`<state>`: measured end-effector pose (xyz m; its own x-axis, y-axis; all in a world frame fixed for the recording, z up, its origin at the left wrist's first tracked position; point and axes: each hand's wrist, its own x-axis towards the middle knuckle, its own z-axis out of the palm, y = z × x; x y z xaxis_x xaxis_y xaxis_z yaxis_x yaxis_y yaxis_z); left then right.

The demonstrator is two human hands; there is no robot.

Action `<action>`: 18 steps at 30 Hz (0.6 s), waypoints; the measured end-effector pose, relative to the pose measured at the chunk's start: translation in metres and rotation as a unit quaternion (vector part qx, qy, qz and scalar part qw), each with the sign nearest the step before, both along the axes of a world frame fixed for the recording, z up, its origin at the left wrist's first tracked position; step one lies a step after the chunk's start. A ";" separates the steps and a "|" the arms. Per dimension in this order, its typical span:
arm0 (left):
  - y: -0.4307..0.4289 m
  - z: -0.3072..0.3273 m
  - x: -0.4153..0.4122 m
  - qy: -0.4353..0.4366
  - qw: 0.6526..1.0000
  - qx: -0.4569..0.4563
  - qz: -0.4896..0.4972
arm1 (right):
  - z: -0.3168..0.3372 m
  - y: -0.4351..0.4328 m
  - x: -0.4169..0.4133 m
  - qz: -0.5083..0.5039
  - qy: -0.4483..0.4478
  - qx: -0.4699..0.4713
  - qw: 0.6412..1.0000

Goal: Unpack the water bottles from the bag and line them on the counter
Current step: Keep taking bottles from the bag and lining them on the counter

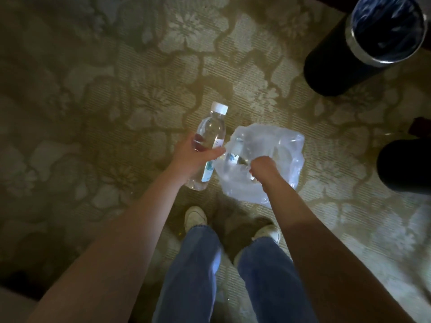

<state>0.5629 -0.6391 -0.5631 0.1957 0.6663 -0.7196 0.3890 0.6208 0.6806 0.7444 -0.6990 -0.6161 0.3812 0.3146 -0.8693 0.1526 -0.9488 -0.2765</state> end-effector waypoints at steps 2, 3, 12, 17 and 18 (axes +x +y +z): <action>-0.003 -0.022 -0.006 0.000 1.000 0.000 0.010 | -0.029 0.000 -0.003 -0.023 -0.044 0.014 0.999; -0.005 -0.033 -0.009 -0.001 1.000 0.001 0.012 | -0.043 0.000 -0.003 -0.059 -0.028 0.017 0.998; -0.014 -0.123 -0.021 -0.051 0.999 0.001 0.016 | -0.163 -0.038 -0.052 0.115 0.026 -0.035 0.992; -0.021 -0.159 -0.022 -0.036 0.999 0.004 0.018 | -0.199 -0.065 -0.057 -0.025 -0.129 0.041 0.991; -0.022 -0.165 -0.022 -0.033 0.999 0.003 0.017 | -0.205 -0.066 -0.058 -0.008 -0.142 0.064 0.988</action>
<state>0.5407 -0.6606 -0.7285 0.2201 0.6771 -0.7022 0.3227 0.6288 0.7075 0.6866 -0.7651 -0.8213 0.6100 0.4068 -0.6800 0.2270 -0.9119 -0.3419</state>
